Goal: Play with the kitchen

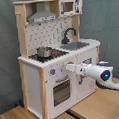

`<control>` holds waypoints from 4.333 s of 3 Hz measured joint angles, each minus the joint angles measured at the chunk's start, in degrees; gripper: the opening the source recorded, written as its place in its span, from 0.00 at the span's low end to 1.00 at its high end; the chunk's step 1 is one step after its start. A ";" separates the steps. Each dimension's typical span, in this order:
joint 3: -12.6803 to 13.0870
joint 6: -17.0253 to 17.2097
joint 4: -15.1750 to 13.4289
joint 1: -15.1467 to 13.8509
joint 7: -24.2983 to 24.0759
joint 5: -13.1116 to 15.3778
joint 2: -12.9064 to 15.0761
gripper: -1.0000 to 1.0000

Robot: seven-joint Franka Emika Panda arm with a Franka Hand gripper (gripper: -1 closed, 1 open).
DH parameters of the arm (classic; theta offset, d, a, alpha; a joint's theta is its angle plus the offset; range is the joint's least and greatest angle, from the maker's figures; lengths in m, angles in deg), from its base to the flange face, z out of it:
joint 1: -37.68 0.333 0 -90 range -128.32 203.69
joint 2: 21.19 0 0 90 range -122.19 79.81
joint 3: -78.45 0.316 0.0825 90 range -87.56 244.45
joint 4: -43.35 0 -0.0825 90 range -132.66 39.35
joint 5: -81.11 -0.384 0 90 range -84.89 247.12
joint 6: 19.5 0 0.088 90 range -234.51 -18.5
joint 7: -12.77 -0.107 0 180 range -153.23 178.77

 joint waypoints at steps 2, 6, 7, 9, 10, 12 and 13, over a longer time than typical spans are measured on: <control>1.60 -7.20 1.08 -5.67 -7.72 0.00 -0.01 1.00; 5.45 -19.06 0.43 -9.58 -12.15 -14.27 0.00 1.00; 7.01 -19.79 -0.14 -9.74 -12.19 -19.82 0.00 1.00; 8.47 -19.90 -1.18 -9.78 -12.20 -24.25 -0.01 0.00; 8.01 -19.94 -0.85 -9.72 -9.57 -24.90 0.00 0.00; 8.02 -19.68 -0.91 -9.65 3.62 -24.89 0.63 0.00; 8.03 -19.52 -0.95 -9.59 10.08 -24.89 0.63 0.00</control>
